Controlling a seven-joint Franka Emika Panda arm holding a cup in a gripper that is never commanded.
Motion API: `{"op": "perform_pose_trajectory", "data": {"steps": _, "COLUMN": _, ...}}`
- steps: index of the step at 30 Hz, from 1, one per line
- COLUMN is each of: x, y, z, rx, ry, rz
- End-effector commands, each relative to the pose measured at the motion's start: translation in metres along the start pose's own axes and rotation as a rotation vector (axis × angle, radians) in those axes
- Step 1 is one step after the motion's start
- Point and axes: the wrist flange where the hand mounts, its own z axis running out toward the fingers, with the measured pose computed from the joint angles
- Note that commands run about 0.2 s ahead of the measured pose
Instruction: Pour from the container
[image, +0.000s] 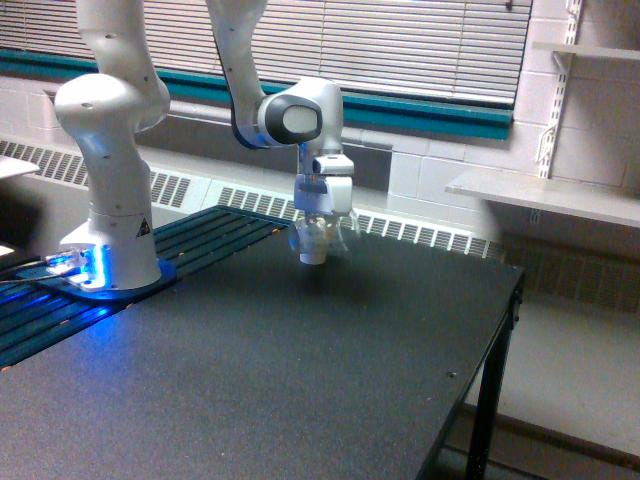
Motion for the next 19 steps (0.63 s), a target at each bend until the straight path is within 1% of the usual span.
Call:
{"op": "perform_pose_trajectory", "data": {"steps": 1, "x": 0.064, "y": 0.059, "z": -0.040, "rx": -0.015, "ry": 0.135, "rz": -0.013}}
{"op": "perform_pose_trajectory", "data": {"steps": 3, "x": 0.076, "y": 0.072, "z": -0.047, "rx": -0.040, "ry": 0.148, "rz": -0.003}}
{"op": "perform_pose_trajectory", "data": {"steps": 6, "x": 0.093, "y": 0.082, "z": -0.055, "rx": -0.058, "ry": 0.161, "rz": 0.027}}
{"op": "perform_pose_trajectory", "data": {"steps": 7, "x": 0.098, "y": 0.082, "z": -0.058, "rx": -0.058, "ry": 0.165, "rz": 0.039}}
{"op": "perform_pose_trajectory", "data": {"steps": 11, "x": 0.115, "y": 0.071, "z": -0.066, "rx": -0.037, "ry": 0.167, "rz": 0.057}}
{"op": "perform_pose_trajectory", "data": {"steps": 16, "x": 0.130, "y": 0.056, "z": -0.064, "rx": -0.037, "ry": 0.159, "rz": 0.069}}
{"op": "perform_pose_trajectory", "data": {"steps": 19, "x": 0.139, "y": 0.040, "z": -0.064, "rx": -0.022, "ry": 0.160, "rz": 0.077}}
